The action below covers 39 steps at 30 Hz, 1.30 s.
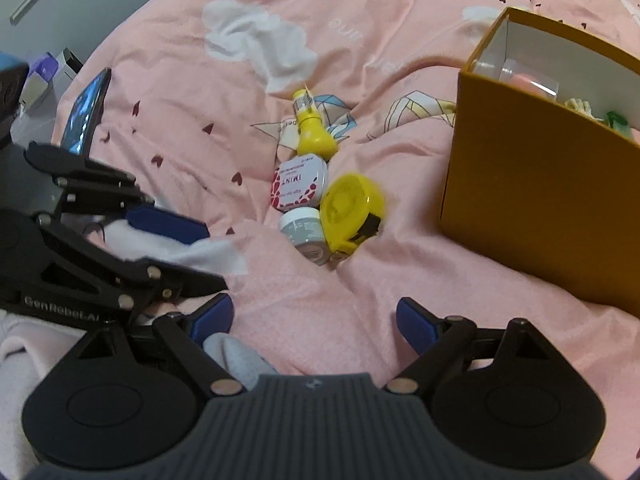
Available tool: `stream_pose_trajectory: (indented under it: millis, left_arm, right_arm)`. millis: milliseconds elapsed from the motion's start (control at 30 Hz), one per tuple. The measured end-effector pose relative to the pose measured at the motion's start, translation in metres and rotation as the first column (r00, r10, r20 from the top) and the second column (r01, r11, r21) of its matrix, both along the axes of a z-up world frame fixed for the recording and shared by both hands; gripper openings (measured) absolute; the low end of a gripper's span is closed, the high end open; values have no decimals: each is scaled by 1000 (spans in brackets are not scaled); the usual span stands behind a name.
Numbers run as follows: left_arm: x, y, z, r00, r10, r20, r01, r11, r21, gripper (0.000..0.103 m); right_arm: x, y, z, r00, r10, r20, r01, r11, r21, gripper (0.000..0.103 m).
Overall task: Organize rigid objects
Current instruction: 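Move both tools back to the items lying beside the box, then close the left tool on the white jar while the right tool grips the yellow tape measure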
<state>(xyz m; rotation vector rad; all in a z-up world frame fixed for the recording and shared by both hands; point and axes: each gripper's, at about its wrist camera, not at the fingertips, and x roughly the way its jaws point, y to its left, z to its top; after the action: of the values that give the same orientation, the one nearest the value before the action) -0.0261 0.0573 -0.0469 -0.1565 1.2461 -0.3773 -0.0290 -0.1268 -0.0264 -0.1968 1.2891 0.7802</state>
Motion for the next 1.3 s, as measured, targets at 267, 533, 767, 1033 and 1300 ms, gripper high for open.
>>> stream_pose_trajectory:
  millis: [267, 533, 767, 1033, 1300]
  left_arm:
    - [-9, -3, 5, 996, -81, -24, 80, 996, -36, 50]
    - [-13, -1, 10, 995, -83, -51, 80, 995, -55, 48]
    - [4, 15, 30, 1000, -28, 7, 28, 996, -86, 46]
    - [36, -7, 5, 995, 23, 95, -24, 1000, 8, 46]
    - [28, 2, -18, 993, 93, 67, -91, 995, -31, 50]
  right_arm:
    - [18, 7, 12, 998, 36, 48, -38, 998, 42, 56]
    - [18, 45, -13, 977, 213, 19, -212, 977, -33, 23]
    - [-2, 45, -32, 976, 211, -53, -214, 976, -44, 16]
    - [-10, 41, -32, 976, 212, -46, -214, 976, -36, 15]
    - [8, 19, -20, 998, 43, 55, -40, 998, -49, 48]
